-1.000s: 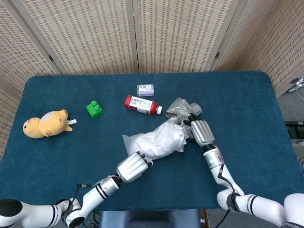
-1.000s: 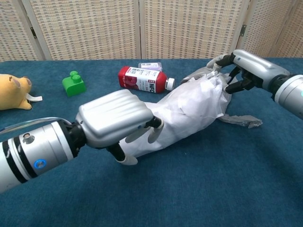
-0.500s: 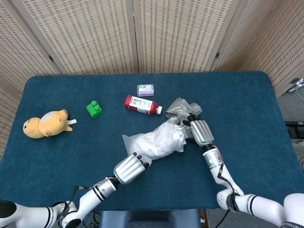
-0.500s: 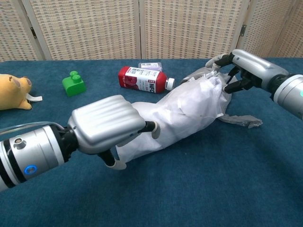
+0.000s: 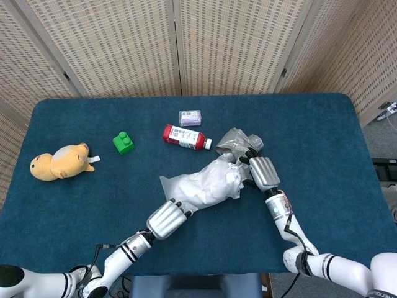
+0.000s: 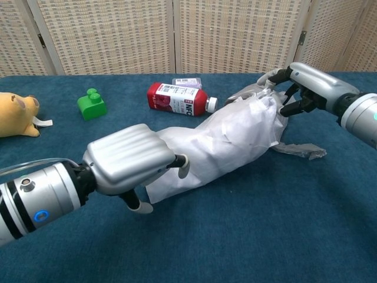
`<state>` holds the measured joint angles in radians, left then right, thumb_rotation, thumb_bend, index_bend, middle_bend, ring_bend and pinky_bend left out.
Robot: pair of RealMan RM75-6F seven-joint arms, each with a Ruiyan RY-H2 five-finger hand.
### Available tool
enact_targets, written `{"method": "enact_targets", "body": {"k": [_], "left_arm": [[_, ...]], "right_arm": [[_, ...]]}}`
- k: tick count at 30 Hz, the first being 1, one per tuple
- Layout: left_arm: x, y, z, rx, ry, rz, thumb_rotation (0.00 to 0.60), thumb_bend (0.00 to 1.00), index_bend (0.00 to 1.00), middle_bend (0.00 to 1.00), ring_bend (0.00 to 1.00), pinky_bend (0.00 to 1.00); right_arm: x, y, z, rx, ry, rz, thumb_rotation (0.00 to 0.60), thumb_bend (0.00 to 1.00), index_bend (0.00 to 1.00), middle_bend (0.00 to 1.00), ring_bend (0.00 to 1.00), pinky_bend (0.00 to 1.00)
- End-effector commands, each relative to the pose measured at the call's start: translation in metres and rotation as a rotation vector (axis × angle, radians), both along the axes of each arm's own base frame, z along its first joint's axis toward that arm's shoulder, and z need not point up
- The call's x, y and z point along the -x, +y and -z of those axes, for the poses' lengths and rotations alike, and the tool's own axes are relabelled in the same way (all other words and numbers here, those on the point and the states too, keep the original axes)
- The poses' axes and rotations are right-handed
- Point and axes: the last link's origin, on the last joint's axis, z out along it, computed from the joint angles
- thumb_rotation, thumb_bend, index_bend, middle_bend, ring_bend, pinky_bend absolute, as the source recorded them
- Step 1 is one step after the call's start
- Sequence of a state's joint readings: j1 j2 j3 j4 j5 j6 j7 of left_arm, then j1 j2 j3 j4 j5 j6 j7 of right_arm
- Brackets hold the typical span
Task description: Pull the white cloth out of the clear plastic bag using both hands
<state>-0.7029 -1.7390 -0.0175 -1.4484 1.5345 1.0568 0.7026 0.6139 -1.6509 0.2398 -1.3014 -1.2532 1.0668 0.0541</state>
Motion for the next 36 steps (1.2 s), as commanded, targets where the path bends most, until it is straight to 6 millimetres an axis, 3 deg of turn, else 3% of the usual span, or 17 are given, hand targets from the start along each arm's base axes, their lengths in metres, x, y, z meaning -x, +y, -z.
{"method": "enact_targets", "body": {"k": [1,15,36], "left_arm": [[0.001,0.000,0.000,-0.005,0.000,-0.006,0.600,0.00,0.38,0.70,0.56,0.64],[0.013,-0.002,0.000,-0.032,-0.002,-0.098,0.600,0.00,0.40,0.70,0.56,0.64],[0.014,0.002,0.006,-0.052,-0.062,-0.081,0.600,0.00,0.53,0.70,0.59,0.64]], "right_arm": [[0.000,0.000,0.000,0.000,0.000,0.000,0.600,0.68,0.70,0.20,0.14,0.36],[0.001,0.001,0.001,-0.003,-0.004,0.002,0.600,0.68,0.70,0.20,0.14,0.36],[0.001,0.004,0.005,-0.013,-0.007,0.001,0.600,0.68,0.70,0.20,0.14,0.36]]}}
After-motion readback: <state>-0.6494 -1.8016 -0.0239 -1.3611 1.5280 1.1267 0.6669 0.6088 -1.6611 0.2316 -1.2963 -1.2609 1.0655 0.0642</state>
